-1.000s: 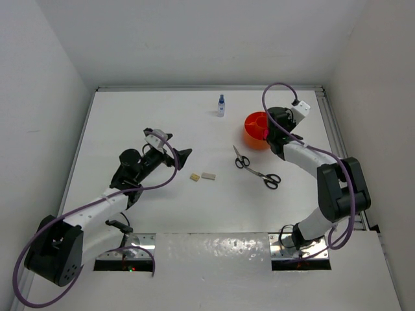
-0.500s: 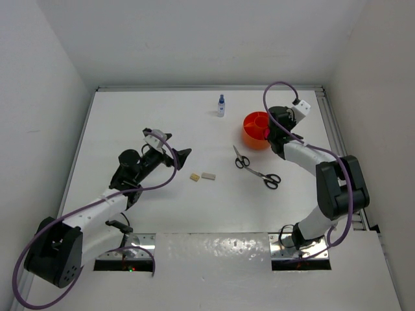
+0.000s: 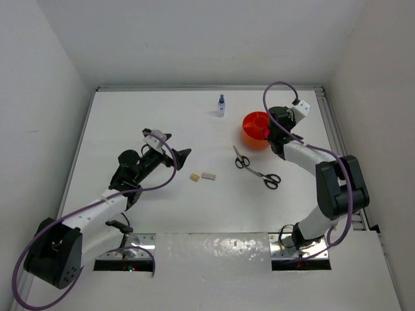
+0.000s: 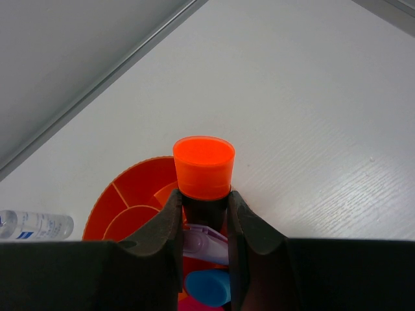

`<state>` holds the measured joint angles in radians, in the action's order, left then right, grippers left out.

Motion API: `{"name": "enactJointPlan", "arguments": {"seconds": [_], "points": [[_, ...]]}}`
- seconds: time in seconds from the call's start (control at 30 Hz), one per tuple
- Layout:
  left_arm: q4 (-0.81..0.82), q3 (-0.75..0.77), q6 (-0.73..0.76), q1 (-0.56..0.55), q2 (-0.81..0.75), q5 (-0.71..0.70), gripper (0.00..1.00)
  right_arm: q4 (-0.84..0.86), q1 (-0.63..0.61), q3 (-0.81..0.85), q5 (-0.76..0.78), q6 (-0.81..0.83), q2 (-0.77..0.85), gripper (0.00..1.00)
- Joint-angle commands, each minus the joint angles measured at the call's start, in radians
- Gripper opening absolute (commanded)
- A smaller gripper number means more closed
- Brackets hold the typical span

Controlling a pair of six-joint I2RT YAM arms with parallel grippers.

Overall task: Sort the stationery into containers
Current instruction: Place the pen in the storage box.

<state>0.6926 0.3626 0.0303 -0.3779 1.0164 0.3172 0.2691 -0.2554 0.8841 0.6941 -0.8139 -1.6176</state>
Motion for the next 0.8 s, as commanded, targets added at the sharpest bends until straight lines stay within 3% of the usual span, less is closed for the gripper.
{"name": "enactJointPlan", "arguments": {"seconds": [0.0, 0.13, 0.6, 0.77], "points": [[0.047, -0.007, 0.014, 0.014, -0.016, 0.002, 1.00, -0.056, 0.002, -0.033, -0.045, -0.008, -0.025, 0.00], [0.041, -0.008, 0.014, 0.014, -0.021, -0.001, 1.00, -0.060, 0.005, -0.043, -0.050, -0.019, -0.022, 0.03], [0.045, -0.013, 0.014, 0.014, -0.024, 0.002, 1.00, -0.062, 0.010, -0.043, -0.062, 0.022, 0.030, 0.42], [0.047, -0.014, 0.014, 0.013, -0.027, 0.005, 1.00, -0.064, 0.010, -0.042, -0.070, 0.033, 0.038, 0.45]]}}
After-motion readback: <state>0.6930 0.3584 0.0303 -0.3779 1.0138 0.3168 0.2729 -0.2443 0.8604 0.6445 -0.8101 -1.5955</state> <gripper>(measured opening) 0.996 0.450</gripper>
